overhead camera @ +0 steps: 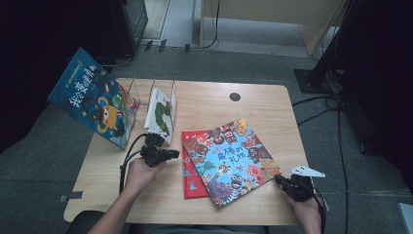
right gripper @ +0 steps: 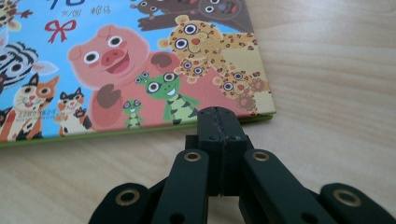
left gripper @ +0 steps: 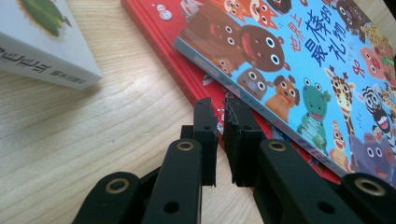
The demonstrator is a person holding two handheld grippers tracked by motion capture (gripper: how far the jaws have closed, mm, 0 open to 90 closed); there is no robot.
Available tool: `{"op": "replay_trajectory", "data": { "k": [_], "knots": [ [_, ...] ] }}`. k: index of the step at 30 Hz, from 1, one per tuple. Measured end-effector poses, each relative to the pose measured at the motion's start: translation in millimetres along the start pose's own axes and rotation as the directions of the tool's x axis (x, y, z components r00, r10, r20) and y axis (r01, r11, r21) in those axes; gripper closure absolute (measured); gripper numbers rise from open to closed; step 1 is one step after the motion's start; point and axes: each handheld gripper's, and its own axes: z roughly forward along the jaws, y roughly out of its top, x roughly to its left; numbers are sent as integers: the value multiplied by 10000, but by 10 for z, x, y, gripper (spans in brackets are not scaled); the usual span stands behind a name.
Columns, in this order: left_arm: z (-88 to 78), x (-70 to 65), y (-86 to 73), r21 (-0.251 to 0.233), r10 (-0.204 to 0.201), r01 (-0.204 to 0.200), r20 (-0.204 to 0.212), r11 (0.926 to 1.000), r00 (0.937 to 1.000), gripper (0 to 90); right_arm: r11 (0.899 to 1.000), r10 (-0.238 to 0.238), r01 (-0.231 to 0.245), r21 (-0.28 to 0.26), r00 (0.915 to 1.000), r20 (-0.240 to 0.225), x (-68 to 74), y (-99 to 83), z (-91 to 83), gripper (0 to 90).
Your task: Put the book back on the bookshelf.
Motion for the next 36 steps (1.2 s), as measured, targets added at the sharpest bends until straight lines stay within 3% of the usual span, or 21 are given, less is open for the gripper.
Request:
{"op": "replay_trajectory", "data": {
  "k": [6,10,16,30,36],
  "knots": [
    [-2,-11,-14,45,71,-70,-208,10000,9998,875,9999,101,-102,-45,9998,-152,-74,128,90,900],
    [-26,12,-20,48,39,-37,-363,10000,9993,876,9999,-117,117,44,9999,-86,-112,237,168,900],
    [-53,106,-3,17,-139,140,-539,9999,9985,855,9999,143,-145,-80,9996,-251,-159,326,258,900],
    [69,197,63,149,-310,325,-889,9994,9956,854,9994,97,-114,-313,9986,-528,-167,626,460,900],
    [146,209,34,343,-327,359,-901,9988,9954,851,9976,246,-280,-630,9982,-549,-150,623,492,900]
  ]
}}
